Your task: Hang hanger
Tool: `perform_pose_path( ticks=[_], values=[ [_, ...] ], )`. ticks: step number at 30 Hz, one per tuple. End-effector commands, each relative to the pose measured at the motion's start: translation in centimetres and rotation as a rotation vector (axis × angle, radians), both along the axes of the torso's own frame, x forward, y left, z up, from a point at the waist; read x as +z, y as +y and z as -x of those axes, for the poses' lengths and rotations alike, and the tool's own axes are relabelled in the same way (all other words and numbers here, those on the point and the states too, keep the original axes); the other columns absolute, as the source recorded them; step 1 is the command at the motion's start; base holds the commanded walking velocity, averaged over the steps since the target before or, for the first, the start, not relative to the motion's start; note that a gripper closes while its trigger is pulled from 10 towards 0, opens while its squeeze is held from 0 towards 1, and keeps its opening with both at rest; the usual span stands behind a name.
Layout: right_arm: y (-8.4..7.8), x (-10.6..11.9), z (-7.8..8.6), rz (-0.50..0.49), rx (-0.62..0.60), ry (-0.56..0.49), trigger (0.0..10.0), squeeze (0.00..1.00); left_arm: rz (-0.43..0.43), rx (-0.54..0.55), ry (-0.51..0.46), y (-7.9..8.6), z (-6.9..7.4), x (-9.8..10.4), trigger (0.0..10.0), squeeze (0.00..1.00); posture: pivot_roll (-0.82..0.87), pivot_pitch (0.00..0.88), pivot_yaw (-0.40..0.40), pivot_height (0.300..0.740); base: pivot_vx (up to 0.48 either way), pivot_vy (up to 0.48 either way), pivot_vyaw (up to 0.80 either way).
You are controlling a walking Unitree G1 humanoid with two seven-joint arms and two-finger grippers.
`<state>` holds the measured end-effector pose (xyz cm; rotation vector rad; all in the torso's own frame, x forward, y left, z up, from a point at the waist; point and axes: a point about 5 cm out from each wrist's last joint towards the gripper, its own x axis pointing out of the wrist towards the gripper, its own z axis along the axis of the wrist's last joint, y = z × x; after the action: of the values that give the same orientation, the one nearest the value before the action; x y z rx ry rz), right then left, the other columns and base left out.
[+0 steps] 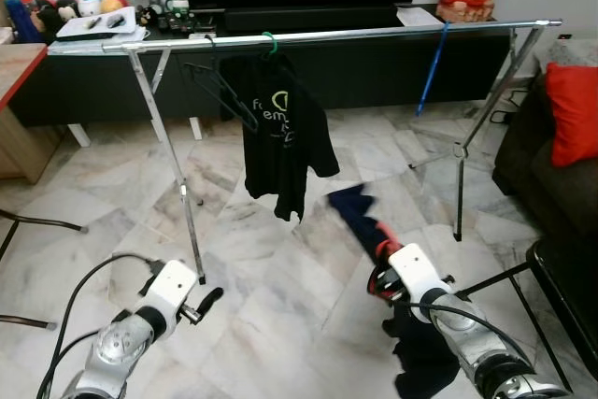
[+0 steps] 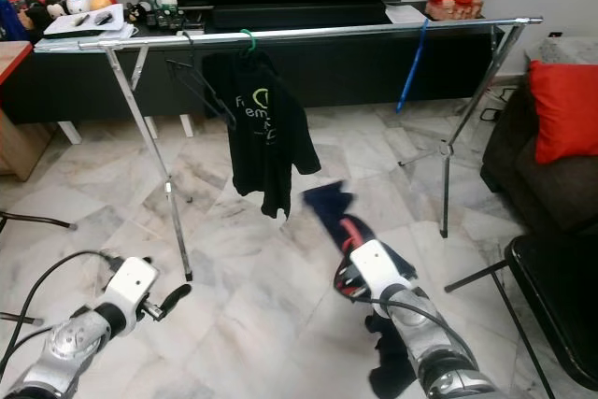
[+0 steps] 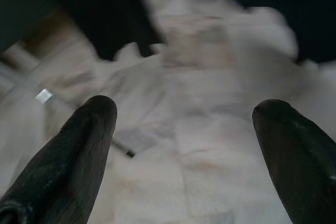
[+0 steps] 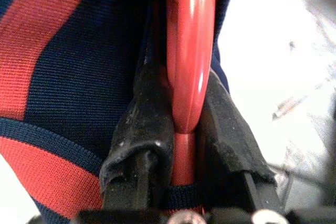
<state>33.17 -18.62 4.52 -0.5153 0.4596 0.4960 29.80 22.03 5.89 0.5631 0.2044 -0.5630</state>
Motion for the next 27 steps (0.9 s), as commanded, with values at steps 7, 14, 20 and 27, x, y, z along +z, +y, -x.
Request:
perform_pose_path(
  ticks=[7,14,20,27],
  values=[
    [0.3,5.5,-2.0,0.043,0.389,-0.062,10.0,0.0,-0.14,-0.36,0.094,-1.0,1.0,2.3,10.0,0.0,-0.01,0.097,-0.035,0.74,0.0,0.0,0.0],
    [1.4,6.7,-2.2,0.133,0.585,-0.009,10.0,0.0,-0.131,-0.455,0.044,-2.7,0.0,5.1,10.0,0.0,-0.01,0.13,-0.05,0.74,0.0,0.0,0.0],
    [3.0,5.9,-1.4,0.209,0.729,0.038,10.0,0.0,-0.075,-0.513,0.026,-4.4,-0.3,7.4,10.0,0.0,0.0,0.15,-0.053,0.74,0.0,0.0,0.0],
    [5.0,6.2,-1.2,0.14,0.802,0.008,10.0,0.0,-0.026,-0.592,0.109,-5.6,0.4,7.7,10.0,0.0,-0.01,0.157,-0.047,0.74,0.0,0.0,0.0]
  ],
)
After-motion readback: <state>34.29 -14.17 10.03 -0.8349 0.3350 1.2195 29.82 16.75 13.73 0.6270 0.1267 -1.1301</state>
